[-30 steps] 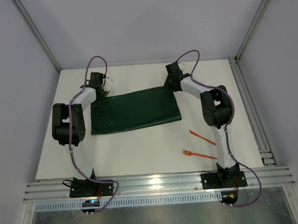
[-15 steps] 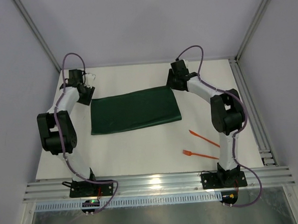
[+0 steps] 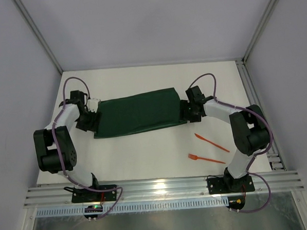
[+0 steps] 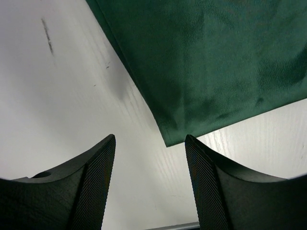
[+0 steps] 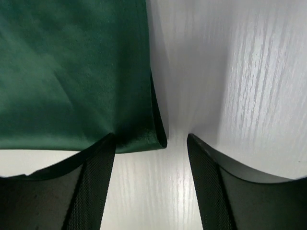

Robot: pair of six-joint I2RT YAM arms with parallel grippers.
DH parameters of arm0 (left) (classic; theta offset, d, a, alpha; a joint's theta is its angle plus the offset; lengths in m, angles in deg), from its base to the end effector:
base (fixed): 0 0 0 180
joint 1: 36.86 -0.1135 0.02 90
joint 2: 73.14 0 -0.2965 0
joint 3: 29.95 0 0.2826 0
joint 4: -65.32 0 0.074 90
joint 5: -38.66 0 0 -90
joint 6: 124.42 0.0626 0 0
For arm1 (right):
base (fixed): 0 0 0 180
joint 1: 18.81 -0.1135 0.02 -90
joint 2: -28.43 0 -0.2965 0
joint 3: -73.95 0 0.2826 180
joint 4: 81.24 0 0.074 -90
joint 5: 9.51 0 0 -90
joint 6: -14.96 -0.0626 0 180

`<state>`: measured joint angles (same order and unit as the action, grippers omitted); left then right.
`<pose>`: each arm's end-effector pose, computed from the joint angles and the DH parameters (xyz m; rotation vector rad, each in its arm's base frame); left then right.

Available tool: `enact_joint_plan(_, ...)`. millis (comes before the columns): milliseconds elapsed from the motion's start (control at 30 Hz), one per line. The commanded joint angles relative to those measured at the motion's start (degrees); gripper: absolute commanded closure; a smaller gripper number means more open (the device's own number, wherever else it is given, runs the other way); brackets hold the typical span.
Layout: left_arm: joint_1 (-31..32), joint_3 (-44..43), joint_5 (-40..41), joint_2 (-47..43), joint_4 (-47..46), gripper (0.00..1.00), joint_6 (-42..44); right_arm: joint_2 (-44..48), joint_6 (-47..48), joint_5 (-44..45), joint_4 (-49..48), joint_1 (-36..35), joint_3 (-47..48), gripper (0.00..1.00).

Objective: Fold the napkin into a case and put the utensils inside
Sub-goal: Move the rectangle-folded napkin to the center of the board.

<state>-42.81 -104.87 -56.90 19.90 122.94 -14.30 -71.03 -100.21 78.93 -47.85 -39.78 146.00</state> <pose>0.3367 0.0290 0.1896 0.3722 2.8529 -0.0549 0.3600 0.1398 0.1567 0.0883 2.6652 0.3056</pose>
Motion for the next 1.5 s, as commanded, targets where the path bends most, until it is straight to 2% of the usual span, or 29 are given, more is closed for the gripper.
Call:
enact_joint_plan(0, -0.4, -1.5, -3.8, 2.1, -1.8, 0.38, -2.7, 3.5, 0.6, -3.6, -2.8, 0.1, -2.0, 0.35)
enact_joint_plan(233, -0.4, -1.6, -4.6, 6.3, -4.0, 0.43, -4.7, 3.8, 0.1, -4.7, -5.5, 0.1, -4.2, 0.43)
enact_joint_plan(433, -0.3, -1.0, -4.5, 8.7, -4.7, 0.51, -4.8, 3.3, -0.5, -5.2, -6.2, 0.1, -4.6, 0.59)
enact_joint_plan(533, -0.4, -0.3, -4.5, 8.1, -3.9, 0.63, -4.2, 3.7, -0.8, -5.2, -6.2, 0.1, -4.9, 0.73)
enact_joint_plan(633, -0.4, 0.8, -4.1, 7.4, -3.7, 0.79, -3.2, 4.3, -0.8, -5.4, -6.0, 0.1, -5.4, 0.87)
enact_joint_plan(667, -0.3, 1.6, -3.8, 7.0, -3.8, 0.92, -2.6, 4.4, -0.8, -5.6, -5.8, 0.1, -5.6, 0.91)
enact_joint_plan(700, -0.4, 1.7, -3.7, 6.9, -3.8, 0.98, -2.3, 4.6, -0.8, -5.6, -5.8, 0.1, -5.8, 0.95)
enact_joint_plan(733, -0.5, 2.1, -3.4, 6.8, -3.7, 1.0, -2.1, 4.9, -0.8, -5.7, -5.7, 0.1, -6.0, 0.96)
enact_joint_plan(933, -3.6, 3.9, -4.5, 3.5, -0.7, 1.0, 1.8, 9.9, -2.0, -6.3, -3.1, -1.2, -10.4, 0.96)
enact_joint_plan(1067, -5.6, 6.1, -3.0, 0.1, 2.4, 1.0, 5.7, 17.4, -4.4, -5.7, -0.3, -3.9, -15.3, 0.96)
enact_joint_plan(1233, -6.0, 11.0, -1.6, -5.1, 6.9, 1.0, 11.0, 23.7, -9.5, -5.5, 3.1, -11.8, -20.8, 0.96)
enact_joint_plan(1267, -6.1, 11.5, -0.9, -5.6, 7.5, 0.99, 11.5, 25.1, -11.2, -6.2, 3.3, -12.7, -22.0, 0.88)
enact_joint_plan(1300, -6.3, 11.8, -0.8, -6.1, 8.2, 0.94, 12.0, 25.8, -11.9, -7.0, 3.5, -13.6, -22.5, 0.82)
enact_joint_plan(1333, -7.0, 11.6, -0.8, -6.8, 9.6, 0.81, 13.0, 26.6, -12.4, -8.1, 4.0, -13.7, -22.9, 0.76)
enact_joint_plan(1367, -7.6, 11.2, -0.8, -7.2, 10.5, 0.75, 13.5, 27.4, -12.7, -8.1, 4.4, -13.7, -23.1, 0.62)
enact_joint_plan(1400, -8.3, 10.5, -0.9, -7.6, 11.2, 0.66, 13.7, 28.9, -12.5, -7.7, 5.3, -13.7, -22.8, 0.55)
enact_joint_plan(1433, -9.1, 9.6, -1.1, -8.3, 12.4, 0.54, 14.0, 29.5, -11.8, -6.8, 7.4, -13.5, -22.1, 0.51)
enact_joint_plan(1467, -10.5, 7.0, -1.3, -8.7, 12.8, 0.51, 13.8, 29.9, -10.9, -4.7, 8.4, -13.2, -19.4, 0.49)
